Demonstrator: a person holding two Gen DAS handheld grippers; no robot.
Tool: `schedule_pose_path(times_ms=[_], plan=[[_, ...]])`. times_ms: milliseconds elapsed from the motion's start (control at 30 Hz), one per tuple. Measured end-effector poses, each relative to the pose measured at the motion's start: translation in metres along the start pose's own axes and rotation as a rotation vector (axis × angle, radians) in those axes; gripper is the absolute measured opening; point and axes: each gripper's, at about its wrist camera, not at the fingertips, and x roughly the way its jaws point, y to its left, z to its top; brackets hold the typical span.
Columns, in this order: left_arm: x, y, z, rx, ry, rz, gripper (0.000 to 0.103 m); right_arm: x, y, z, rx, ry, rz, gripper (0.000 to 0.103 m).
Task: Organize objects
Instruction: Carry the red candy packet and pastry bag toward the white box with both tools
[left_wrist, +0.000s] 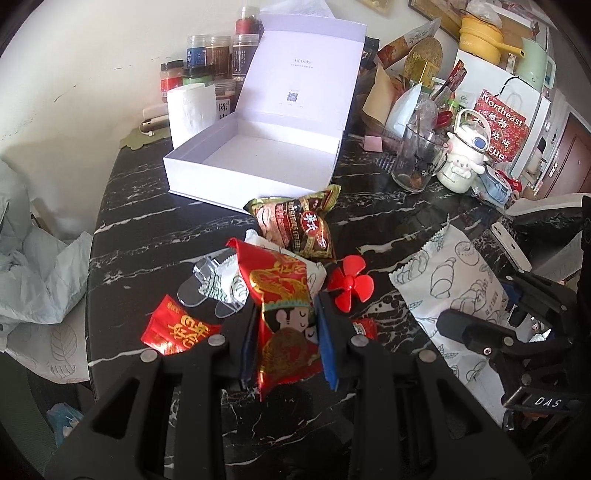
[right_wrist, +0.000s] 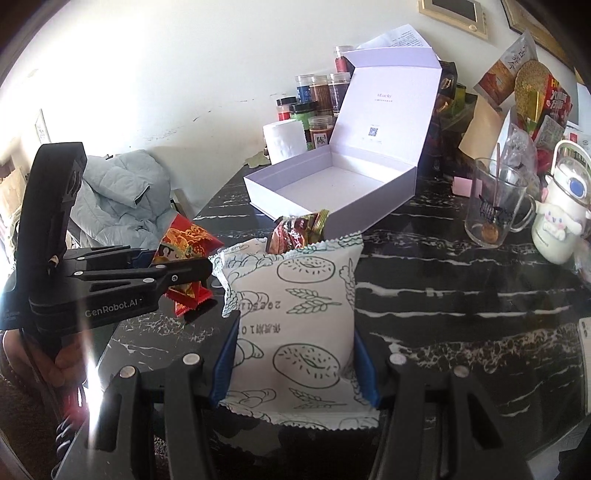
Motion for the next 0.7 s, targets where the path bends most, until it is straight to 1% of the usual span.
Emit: schedule_pose_path(times_ms=[367,600,700], plan=[[0.008,-0.005,0.038,0.045,-0.022,-0.017,0.027,0.012,-0.017,0.036,-0.036,-0.021,0.018,0.056],[0.015,-0.007,0.065,0.071,-0.064,0.007,0.027,0.021,-0.028,0.059,-0.055,-0.048,0.011,0.056],[0.021,-0.007,0.074,0.084,-0.068,0.007,0.027,0.025,-0.034,0.069,-0.055,-0.054,0.009,0.056]])
